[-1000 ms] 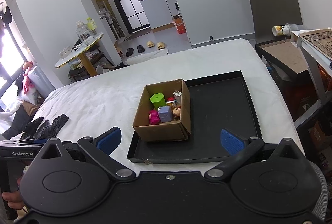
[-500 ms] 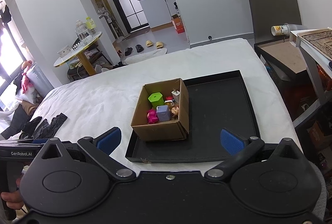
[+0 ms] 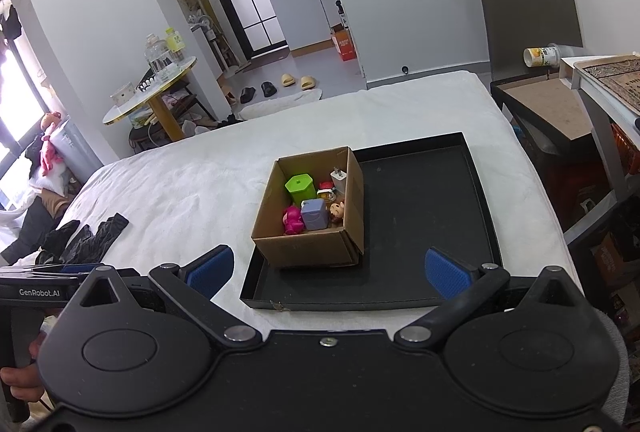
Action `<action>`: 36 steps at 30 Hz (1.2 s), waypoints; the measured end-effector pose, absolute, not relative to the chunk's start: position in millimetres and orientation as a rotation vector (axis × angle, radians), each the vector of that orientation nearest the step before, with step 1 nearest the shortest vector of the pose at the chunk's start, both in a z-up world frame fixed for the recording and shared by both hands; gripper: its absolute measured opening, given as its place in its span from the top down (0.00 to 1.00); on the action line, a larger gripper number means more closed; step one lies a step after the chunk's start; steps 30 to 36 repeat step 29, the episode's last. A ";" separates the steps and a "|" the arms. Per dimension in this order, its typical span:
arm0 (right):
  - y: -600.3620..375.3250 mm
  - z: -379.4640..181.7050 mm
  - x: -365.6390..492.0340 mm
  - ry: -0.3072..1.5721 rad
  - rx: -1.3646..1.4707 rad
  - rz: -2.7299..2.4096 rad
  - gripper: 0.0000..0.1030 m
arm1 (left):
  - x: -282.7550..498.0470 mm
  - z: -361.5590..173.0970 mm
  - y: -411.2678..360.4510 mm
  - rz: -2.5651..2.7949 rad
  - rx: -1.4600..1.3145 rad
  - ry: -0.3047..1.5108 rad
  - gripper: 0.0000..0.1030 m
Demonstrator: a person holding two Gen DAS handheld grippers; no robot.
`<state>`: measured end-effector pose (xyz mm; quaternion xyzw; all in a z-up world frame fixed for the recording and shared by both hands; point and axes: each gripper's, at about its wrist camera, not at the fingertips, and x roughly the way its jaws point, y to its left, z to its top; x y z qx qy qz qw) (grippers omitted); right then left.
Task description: Organize rigid objects
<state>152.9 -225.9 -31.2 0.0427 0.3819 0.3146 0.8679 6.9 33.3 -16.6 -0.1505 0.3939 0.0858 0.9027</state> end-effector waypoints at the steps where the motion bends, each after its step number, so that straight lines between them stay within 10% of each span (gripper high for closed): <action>1: -225.3 -31.2 152.6 0.800 0.089 0.659 0.00 | 7.0 -16.6 33.3 0.178 -0.311 0.815 0.09; 36: -223.1 -33.1 151.4 0.806 0.085 0.651 0.00 | 9.3 -17.2 28.5 0.148 -0.310 0.811 0.09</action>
